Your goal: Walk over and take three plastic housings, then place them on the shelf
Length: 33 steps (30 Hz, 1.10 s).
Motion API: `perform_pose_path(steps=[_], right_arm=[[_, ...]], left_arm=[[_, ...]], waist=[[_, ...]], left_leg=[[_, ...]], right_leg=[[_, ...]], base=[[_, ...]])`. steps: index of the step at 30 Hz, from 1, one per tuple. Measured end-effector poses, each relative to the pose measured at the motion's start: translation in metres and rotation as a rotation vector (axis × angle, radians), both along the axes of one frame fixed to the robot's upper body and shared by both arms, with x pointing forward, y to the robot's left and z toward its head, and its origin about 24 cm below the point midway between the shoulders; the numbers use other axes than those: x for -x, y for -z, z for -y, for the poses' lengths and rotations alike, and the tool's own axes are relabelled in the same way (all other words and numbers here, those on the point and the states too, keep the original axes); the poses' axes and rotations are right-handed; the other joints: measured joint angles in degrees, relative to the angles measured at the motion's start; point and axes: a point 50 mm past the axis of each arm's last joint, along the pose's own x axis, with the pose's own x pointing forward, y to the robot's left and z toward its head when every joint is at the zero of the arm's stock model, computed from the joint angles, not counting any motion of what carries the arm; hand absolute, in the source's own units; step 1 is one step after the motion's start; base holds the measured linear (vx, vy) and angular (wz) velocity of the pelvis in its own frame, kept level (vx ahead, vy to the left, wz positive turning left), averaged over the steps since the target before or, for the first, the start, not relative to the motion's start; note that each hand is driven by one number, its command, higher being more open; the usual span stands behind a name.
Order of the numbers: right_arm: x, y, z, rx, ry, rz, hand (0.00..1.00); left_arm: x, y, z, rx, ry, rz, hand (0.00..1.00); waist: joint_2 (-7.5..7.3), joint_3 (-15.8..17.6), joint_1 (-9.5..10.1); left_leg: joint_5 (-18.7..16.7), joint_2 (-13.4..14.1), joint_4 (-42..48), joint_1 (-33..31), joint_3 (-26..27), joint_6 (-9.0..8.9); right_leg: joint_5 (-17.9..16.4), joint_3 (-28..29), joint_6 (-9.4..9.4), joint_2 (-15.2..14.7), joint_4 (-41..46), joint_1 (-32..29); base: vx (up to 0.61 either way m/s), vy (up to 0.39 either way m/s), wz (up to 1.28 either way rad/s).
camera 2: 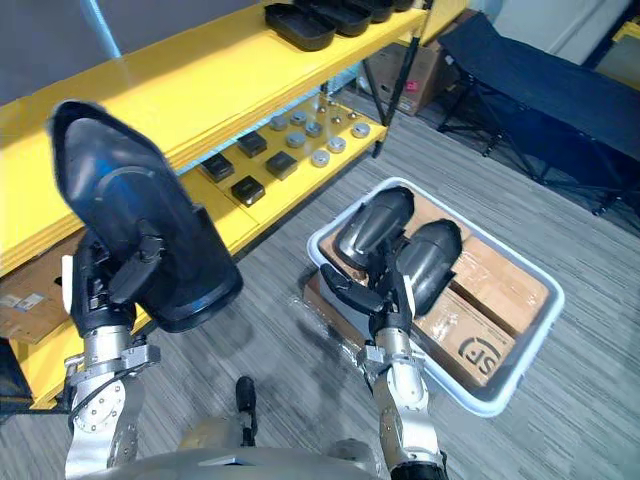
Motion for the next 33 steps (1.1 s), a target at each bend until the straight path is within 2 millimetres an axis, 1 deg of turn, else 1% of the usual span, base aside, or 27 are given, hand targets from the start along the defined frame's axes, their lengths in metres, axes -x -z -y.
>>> perform_pose_path(steps=[1,2,3,4,5,8,11,12,13,14,16,17,18,19,20,21,22,23,24,25,26,28,29,30,31,32,33], right_arm=[[0.003,0.002,0.001,0.000,0.004,-0.009,1.00],[0.007,0.004,-0.002,-0.007,0.002,-0.019,1.00],[0.007,0.004,-0.005,-0.014,-0.014,-0.018,1.00],[0.006,0.003,-0.006,-0.014,-0.024,-0.012,1.00],[0.004,0.002,-0.008,-0.016,-0.038,-0.001,1.00],[0.000,-0.003,-0.010,-0.010,-0.071,0.025,1.00],[-0.002,-0.008,-0.008,0.003,-0.073,0.055,1.00],[-0.003,-0.012,-0.008,0.007,-0.076,0.076,1.00],[-0.004,-0.018,-0.008,0.012,-0.084,0.113,1.00],[-0.004,-0.021,-0.008,0.015,-0.086,0.128,1.00],[-0.005,-0.025,-0.008,0.025,-0.091,0.158,1.00],[-0.005,-0.026,-0.008,0.028,-0.095,0.169,1.00],[-0.006,-0.028,-0.008,0.029,-0.094,0.182,1.00],[-0.006,-0.029,-0.009,0.026,-0.092,0.190,1.00],[-0.010,-0.032,-0.011,0.021,-0.093,0.210,1.00],[-0.012,-0.035,-0.011,0.023,-0.095,0.223,1.00],[-0.014,-0.036,-0.013,0.016,-0.091,0.233,1.00],[-0.015,-0.038,-0.013,0.015,-0.091,0.243,1.00],[-0.018,-0.041,-0.015,0.012,-0.093,0.262,1.00],[-0.020,-0.043,-0.016,0.006,-0.091,0.274,1.00],[-0.020,-0.043,-0.017,-0.002,-0.078,0.282,1.00],[-0.022,-0.043,-0.016,-0.002,-0.068,0.280,1.00],[-0.022,-0.042,-0.017,-0.006,-0.063,0.274,1.00],[-0.022,-0.039,-0.018,-0.015,-0.059,0.264,1.00],[-0.022,-0.039,-0.019,-0.018,-0.066,0.266,1.00],[-0.023,-0.040,-0.019,-0.015,-0.070,0.271,1.00],[-0.024,-0.042,-0.019,-0.013,-0.077,0.283,1.00]], left_arm=[[-0.002,-0.002,0.003,-0.007,0.023,0.008,0.00],[-0.005,-0.004,0.006,-0.014,0.053,0.023,0.00],[-0.007,-0.005,0.007,-0.013,0.054,0.028,0.00],[-0.007,-0.005,0.007,-0.013,0.050,0.027,0.00],[-0.008,-0.006,0.007,-0.008,0.044,0.031,0.00],[-0.010,-0.008,0.010,-0.003,0.043,0.042,0.00],[-0.011,-0.008,0.014,0.005,0.045,0.042,0.00],[-0.011,-0.008,0.014,0.012,0.038,0.041,0.00],[-0.011,-0.007,0.013,0.030,0.028,0.041,0.00],[-0.011,-0.007,0.013,0.042,0.024,0.041,0.00],[-0.011,-0.006,0.013,0.074,0.022,0.039,0.00],[-0.009,-0.006,0.012,0.102,0.018,0.036,0.00],[-0.008,-0.005,0.011,0.121,0.013,0.037,0.00],[-0.008,-0.006,0.010,0.120,0.009,0.040,0.00],[-0.008,-0.007,0.007,0.116,-0.004,0.046,0.00],[-0.007,-0.007,0.004,0.112,-0.017,0.046,0.00],[-0.006,-0.007,0.000,0.108,-0.038,0.046,0.00],[-0.006,-0.007,-0.002,0.108,-0.050,0.049,0.00],[-0.005,-0.009,-0.006,0.107,-0.074,0.058,0.00],[-0.005,-0.010,-0.009,0.105,-0.092,0.065,0.00],[-0.004,-0.011,-0.013,0.102,-0.106,0.070,0.00],[-0.003,-0.015,-0.016,0.103,-0.121,0.092,0.00],[-0.002,-0.017,-0.017,0.095,-0.117,0.100,0.00],[-0.001,-0.022,-0.019,0.080,-0.114,0.119,0.00],[-0.001,-0.026,-0.021,0.073,-0.117,0.146,0.00],[0.000,-0.027,-0.022,0.073,-0.123,0.158,0.00],[0.000,-0.030,-0.022,0.074,-0.129,0.176,0.00]], waist=[[-0.07,0.0,-0.04],[-0.36,-0.1,-0.21],[-0.75,-0.2,-0.16],[-0.69,-0.2,-0.08],[-0.43,-0.2,0.01],[-0.16,-0.2,0.28],[-0.02,-0.1,0.27],[0.16,0.0,0.25],[0.25,0.0,0.25],[0.50,0.2,0.25],[1.20,0.5,0.30],[1.54,0.6,0.50],[1.58,0.6,0.48],[0.96,0.9,0.59],[0.71,1.7,1.02],[0.93,2.2,1.44],[0.41,2.4,1.71],[0.31,2.5,2.04],[0.13,2.6,2.62],[-0.20,2.8,2.93],[-1.00,2.6,3.16],[-0.83,2.7,3.29],[-0.87,2.7,3.42],[-1.18,2.8,3.40],[-1.33,2.7,3.16],[-1.56,2.5,2.98],[-1.12,2.3,2.34]], left_leg=[[0.1,-0.2,0.0,0.0,-1.2,0.15],[0.2,-0.6,0.0,-0.2,-2.6,0.34],[0.6,-1.0,0.0,-0.3,-2.7,0.74],[0.7,-1.1,0.1,-0.3,-2.6,0.63],[1.2,-1.1,0.1,-0.6,-2.4,0.04],[2.6,-0.6,0.1,-2.6,-2.4,-0.77],[3.4,0.1,0.1,-3.3,-3.1,-1.29],[3.6,0.3,0.0,-3.5,-3.6,-1.46],[3.8,0.3,0.0,-3.8,-3.9,-1.88],[3.9,0.4,0.0,-3.8,-4.0,-2.13],[4.0,0.5,0.0,-3.8,-4.5,-1.93],[3.9,0.6,0.0,-3.9,-4.5,-1.97],[2.8,0.5,0.8,-4.8,-4.0,-2.90],[1.5,0.5,2.2,-5.5,-3.0,-2.88],[-0.9,1.0,9.5,-7.9,-1.1,-1.31],[-3.4,1.3,14.2,-8.9,-0.4,-0.90],[-6.4,1.2,18.7,-9.7,-0.2,-0.77],[-7.9,1.1,20.9,-10.3,0.0,-0.58],[-10.5,0.8,24.5,-11.3,0.4,-0.18],[-12.2,0.2,26.1,-11.6,0.5,0.44],[-13.5,-1.1,26.5,-11.2,0.8,0.73],[-14.5,-2.0,26.4,-9.8,0.3,2.14],[-14.7,-2.3,25.7,-8.9,-0.1,2.48],[-14.7,-2.3,23.2,-6.2,-1.5,3.12],[-14.1,-2.5,20.5,-3.9,-2.7,3.97],[-13.8,-2.5,19.1,-2.7,-3.1,4.20],[-13.3,-2.7,16.8,-1.1,-4.4,4.14]], right_leg=[[-0.4,1.4,-0.42,0.0,1.6,-0.5],[-2.6,3.6,-1.25,0.6,1.7,-0.8],[-3.2,3.9,-2.17,1.3,-0.7,-0.6],[-3.2,3.6,-2.07,1.4,-1.6,-0.2],[-3.2,3.8,-1.70,1.7,-3.3,0.3],[-3.8,3.3,-0.20,3.1,-7.7,0.6],[-3.9,3.0,0.22,4.5,-9.9,1.3],[-4.2,2.9,0.60,5.0,-10.3,1.3],[-5.0,2.6,1.74,5.0,-10.4,1.5],[-5.3,2.4,1.83,5.2,-10.5,1.7],[-5.8,1.6,1.65,5.5,-10.4,2.1],[-6.2,1.1,1.22,5.5,-10.3,2.1],[-6.3,0.1,0.87,4.9,-10.5,2.2],[-6.3,-0.3,0.89,4.2,-10.7,2.2],[-6.3,-0.1,1.03,3.5,-10.3,2.3],[-6.8,0.1,1.63,3.4,-9.7,2.9],[-7.2,0.1,2.25,2.7,-8.7,3.6],[-7.6,0.2,2.32,2.3,-8.3,3.9],[-8.2,0.1,2.68,1.6,-7.8,4.4],[-9.0,0.1,1.75,0.8,-7.2,4.8],[-9.5,-0.5,0.03,-0.4,-6.5,5.7],[-5.7,0.3,-4.80,-3.1,4.8,2.1],[-3.8,0.4,-6.48,-3.9,8.6,0.7],[-1.1,2.4,-6.43,-4.7,14.8,-2.0],[-4.1,4.6,-4.71,-2.7,16.8,-4.0],[-5.4,5.3,-4.59,-1.7,16.4,-4.9],[-6.8,6.2,-4.75,0.8,13.9,-6.7]], base=[[0.09,0.001,0.79],[0.08,-0.040,0.51],[0.07,-0.057,0.33],[0.04,-0.075,0.03],[0.02,-0.085,-0.10],[-0.02,-0.120,-0.03],[-0.05,-0.078,0.05],[-0.09,-0.069,0.11],[-0.10,-0.079,0.14],[-0.09,-0.050,0.18],[-0.08,-0.030,0.18],[-0.08,-0.015,0.27],[-0.07,0.014,0.29],[-0.03,0.047,0.24],[-0.01,0.054,0.05],[0.03,0.054,-0.01],[0.04,0.050,-0.05],[0.08,0.107,-0.04],[0.07,0.116,-0.04],[0.14,0.178,0.10],[0.14,0.137,0.23],[0.18,0.160,0.28],[0.23,0.206,0.25],[0.20,0.151,0.32],[0.26,0.142,0.33],[0.23,0.098,0.41],[0.28,0.108,0.45]])
